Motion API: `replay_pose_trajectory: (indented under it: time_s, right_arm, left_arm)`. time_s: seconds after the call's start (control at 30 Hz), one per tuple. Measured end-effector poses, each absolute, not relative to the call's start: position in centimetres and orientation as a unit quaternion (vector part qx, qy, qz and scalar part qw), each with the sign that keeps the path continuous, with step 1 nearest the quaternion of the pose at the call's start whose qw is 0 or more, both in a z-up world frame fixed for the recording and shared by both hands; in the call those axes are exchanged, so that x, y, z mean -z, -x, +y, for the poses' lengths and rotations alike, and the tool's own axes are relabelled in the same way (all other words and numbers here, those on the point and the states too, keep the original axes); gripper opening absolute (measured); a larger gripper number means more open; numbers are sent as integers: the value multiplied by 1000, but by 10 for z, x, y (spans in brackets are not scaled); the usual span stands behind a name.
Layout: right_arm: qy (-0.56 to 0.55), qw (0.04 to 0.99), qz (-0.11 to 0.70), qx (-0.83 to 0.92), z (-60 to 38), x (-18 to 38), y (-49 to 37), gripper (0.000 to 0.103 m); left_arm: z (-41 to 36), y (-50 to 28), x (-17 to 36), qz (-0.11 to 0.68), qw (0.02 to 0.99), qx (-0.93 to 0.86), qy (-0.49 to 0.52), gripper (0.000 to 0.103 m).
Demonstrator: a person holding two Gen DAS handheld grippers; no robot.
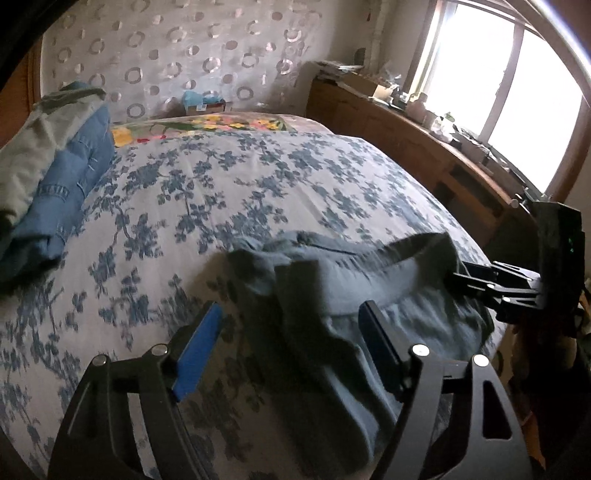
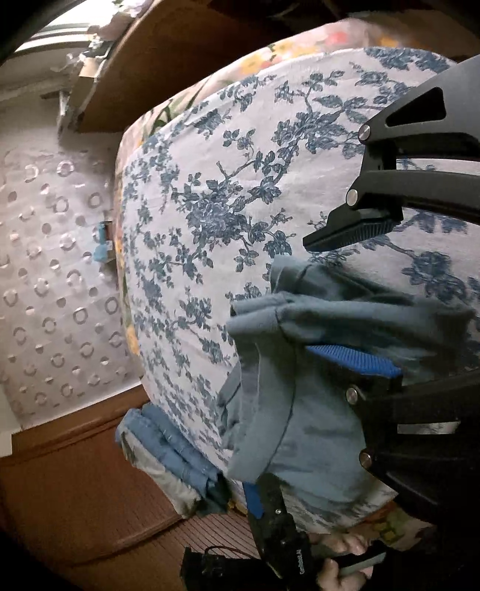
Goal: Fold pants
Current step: 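Grasp the folded grey-blue pants edge with the right gripper while the left gripper grasps beside it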
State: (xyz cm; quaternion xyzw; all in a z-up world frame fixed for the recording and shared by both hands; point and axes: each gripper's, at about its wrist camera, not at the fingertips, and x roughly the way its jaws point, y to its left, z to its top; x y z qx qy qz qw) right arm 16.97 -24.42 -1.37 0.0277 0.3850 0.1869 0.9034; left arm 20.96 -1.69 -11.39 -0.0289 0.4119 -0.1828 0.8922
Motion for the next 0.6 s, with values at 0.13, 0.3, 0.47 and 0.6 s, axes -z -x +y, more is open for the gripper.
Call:
replay_pose_trajectory:
  time_s: [0.13,0.3,0.47,0.6]
  right_arm:
    - [-29,901,390,-187,-240,15,-177,53]
    - [-27,903,386,-186,-237,15,-181,53]
    - [-25,902,386,-192,-235,18,-186,53]
    - [-25,900,387,-199,-231,19,-189,52]
  left_arm:
    - [-15,-222,117,419,889,183,35,77]
    - [-13,-232,126,430,883,182,51,74]
    - [-16,-235,133,438,878,185,55,68]
    - [-17,-239,135,438,877,189,61,65]
